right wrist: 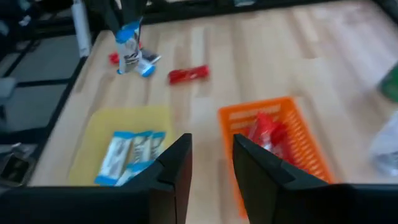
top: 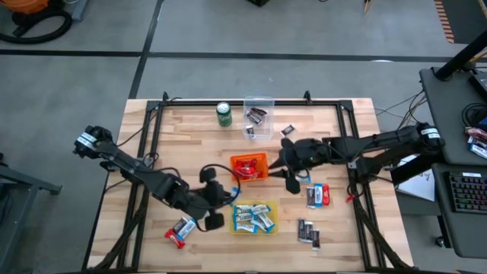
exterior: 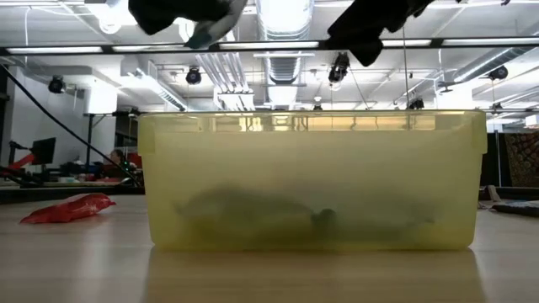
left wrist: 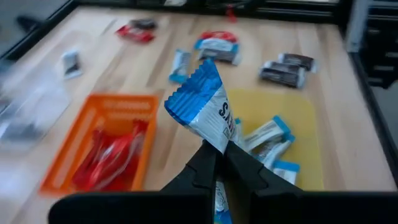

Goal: Sort candy
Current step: Put the white candy into the yellow bin, then put the black candy into the transparent bin

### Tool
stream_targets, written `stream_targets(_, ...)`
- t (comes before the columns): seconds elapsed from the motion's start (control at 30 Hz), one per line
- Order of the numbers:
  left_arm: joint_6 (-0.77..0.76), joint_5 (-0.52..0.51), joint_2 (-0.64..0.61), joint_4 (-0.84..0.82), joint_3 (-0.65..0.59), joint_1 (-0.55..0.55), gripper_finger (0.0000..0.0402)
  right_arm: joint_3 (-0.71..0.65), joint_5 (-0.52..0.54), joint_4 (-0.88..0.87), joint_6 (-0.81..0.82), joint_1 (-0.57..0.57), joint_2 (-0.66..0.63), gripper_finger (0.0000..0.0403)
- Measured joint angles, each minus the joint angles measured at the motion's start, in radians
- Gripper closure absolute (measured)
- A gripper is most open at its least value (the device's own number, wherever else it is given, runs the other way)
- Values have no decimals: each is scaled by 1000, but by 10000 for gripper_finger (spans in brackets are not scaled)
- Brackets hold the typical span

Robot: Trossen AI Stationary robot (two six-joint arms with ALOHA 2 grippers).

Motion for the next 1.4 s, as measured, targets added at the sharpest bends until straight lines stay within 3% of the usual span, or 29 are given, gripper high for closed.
stream_targets(0.33, 125, 24, 167, 232, 3, 5, 402, 0, -1, -79, 148, 95, -1, 302)
stream_targets(0.47, 125, 35, 239, 184, 31, 9, 394, 0, 0, -137, 215, 100, -3, 300)
stream_targets(0.73, 118, 182, 328, 86, 106, 60, 338, 0, 0, -272, 300, 100, -3, 294)
stream_targets(0.87, 121, 179, 338, -12, 139, 64, 315, 0, 17, -320, 337, 100, -3, 289)
stream_targets(1.03, 149, 173, 334, -101, 183, 59, 306, 0, 113, -384, 334, 96, -2, 289)
stream_targets(1.2, 191, 170, 326, -161, 209, 42, 306, 0, 241, -489, 278, 36, -1, 286)
stream_targets(1.4, 197, 170, 265, -177, 171, 29, 306, 0, 296, -537, 151, -195, -1, 292)
